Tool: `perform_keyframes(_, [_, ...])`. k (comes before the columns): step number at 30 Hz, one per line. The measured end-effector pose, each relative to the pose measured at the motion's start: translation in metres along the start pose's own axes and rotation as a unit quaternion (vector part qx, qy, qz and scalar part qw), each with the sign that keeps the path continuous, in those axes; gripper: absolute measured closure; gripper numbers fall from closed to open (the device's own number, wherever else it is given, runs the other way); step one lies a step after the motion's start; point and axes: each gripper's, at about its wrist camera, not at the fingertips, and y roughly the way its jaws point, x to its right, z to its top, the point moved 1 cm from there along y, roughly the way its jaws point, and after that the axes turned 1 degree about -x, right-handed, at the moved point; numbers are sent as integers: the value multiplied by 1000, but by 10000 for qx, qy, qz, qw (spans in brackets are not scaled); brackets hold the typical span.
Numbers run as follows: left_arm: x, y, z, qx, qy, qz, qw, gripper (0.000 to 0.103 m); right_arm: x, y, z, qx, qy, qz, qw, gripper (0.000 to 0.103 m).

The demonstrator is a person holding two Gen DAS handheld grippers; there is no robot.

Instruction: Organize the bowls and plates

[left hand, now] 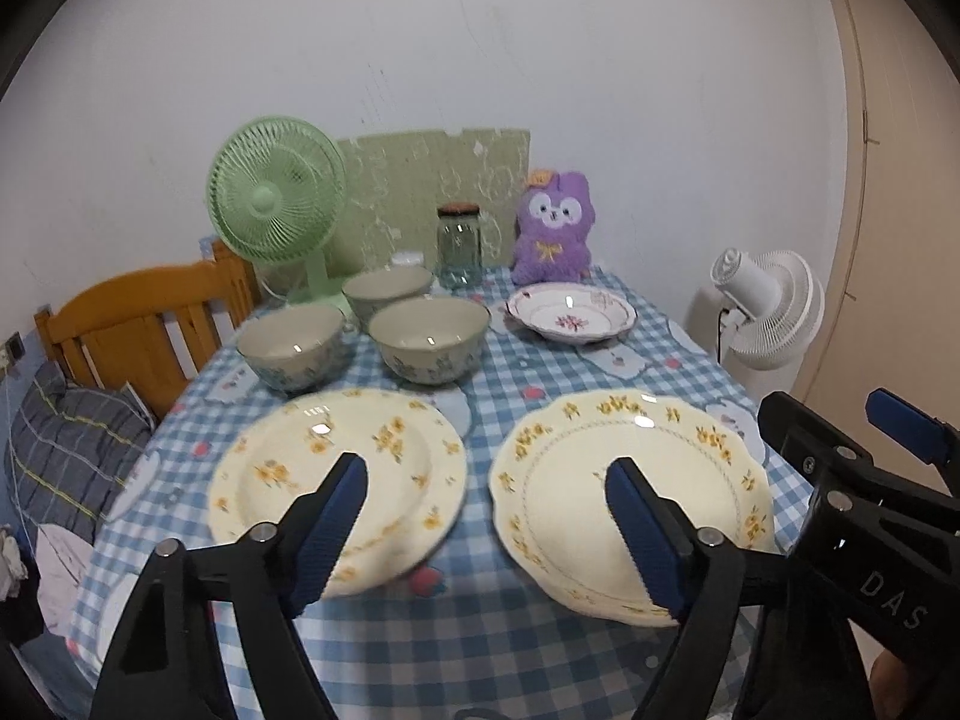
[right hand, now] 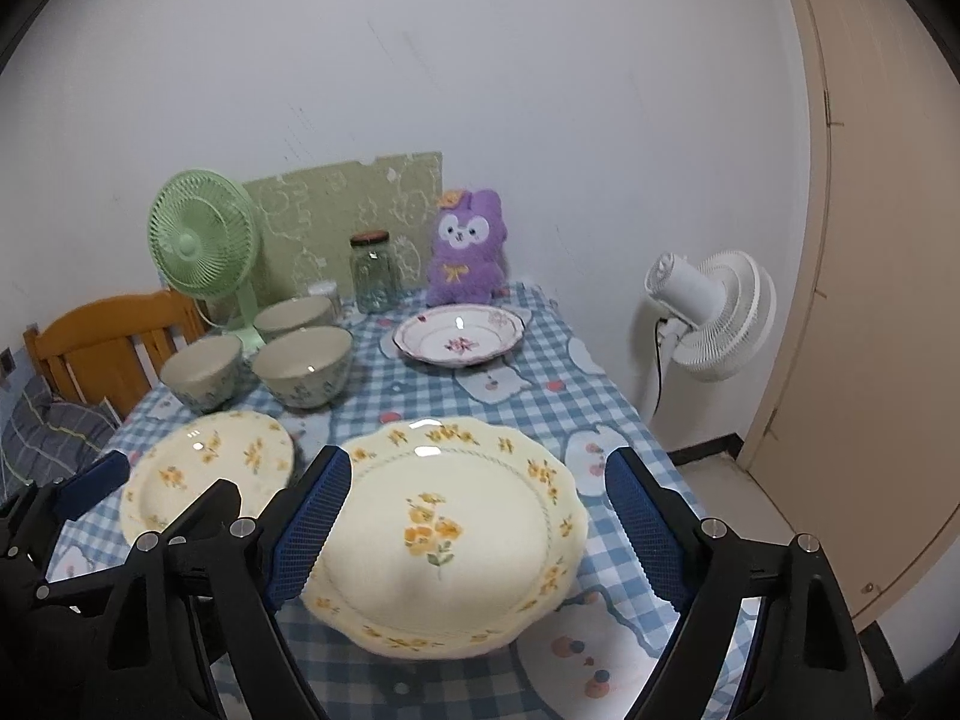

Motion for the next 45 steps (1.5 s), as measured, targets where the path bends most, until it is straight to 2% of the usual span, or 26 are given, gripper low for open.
perform_keyframes(8, [17,33,-12,-417,69,-9,9991,23,18,33,-17,-377,65,-27,9993,18])
perform_keyframes(14, [24,53,-26,-778,27,30,9970,30,24,53,-28,-633,126,-20,9979,18])
perform_keyframes(20, [28,65,-38,-941,118,215,9953,32,24,69,-38,-820,117,102,9965,18])
perform_keyframes(28, [26,86,-43,-1298,14,79,9915,47,25,88,-41,-1029,142,100,9945,18])
perform_keyframes(36, [28,100,-40,-1415,-29,101,9899,56,34,106,-42,-1233,209,-6,9922,26])
perform_keyframes(45, [27,118,-34,-1491,-198,201,9884,57,44,129,-41,-1443,247,-43,9892,38])
